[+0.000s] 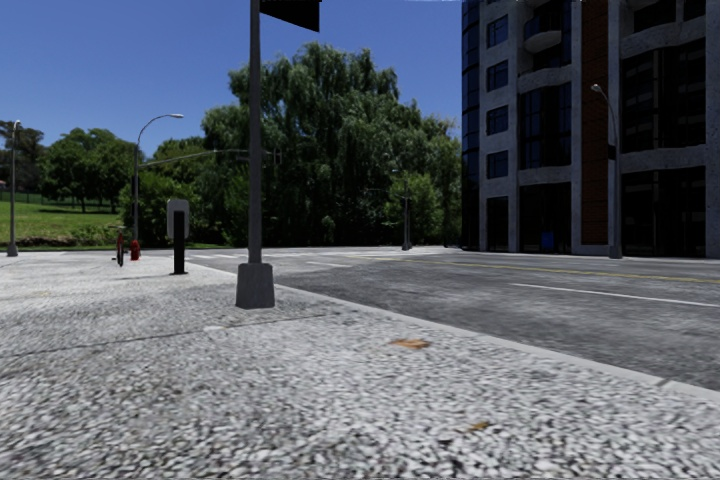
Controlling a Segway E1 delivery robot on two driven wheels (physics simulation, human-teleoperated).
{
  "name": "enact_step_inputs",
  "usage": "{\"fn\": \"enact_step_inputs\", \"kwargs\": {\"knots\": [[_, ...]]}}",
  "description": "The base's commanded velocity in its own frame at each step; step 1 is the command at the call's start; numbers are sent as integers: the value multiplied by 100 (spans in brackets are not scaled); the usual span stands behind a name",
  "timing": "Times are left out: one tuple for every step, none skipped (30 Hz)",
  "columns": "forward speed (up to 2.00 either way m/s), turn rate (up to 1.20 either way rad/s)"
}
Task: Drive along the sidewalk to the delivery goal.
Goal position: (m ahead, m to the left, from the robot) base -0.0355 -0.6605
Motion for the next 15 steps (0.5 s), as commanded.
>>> {"fn": "enact_step_inputs", "kwargs": {"knots": [[114,-37],[109,-34],[108,-33],[108,-33],[108,-33],[107,-33],[105,-33],[103,-33],[100,-33],[98,-33],[96,-33],[96,-33],[65,0],[0,0],[0,0]]}}
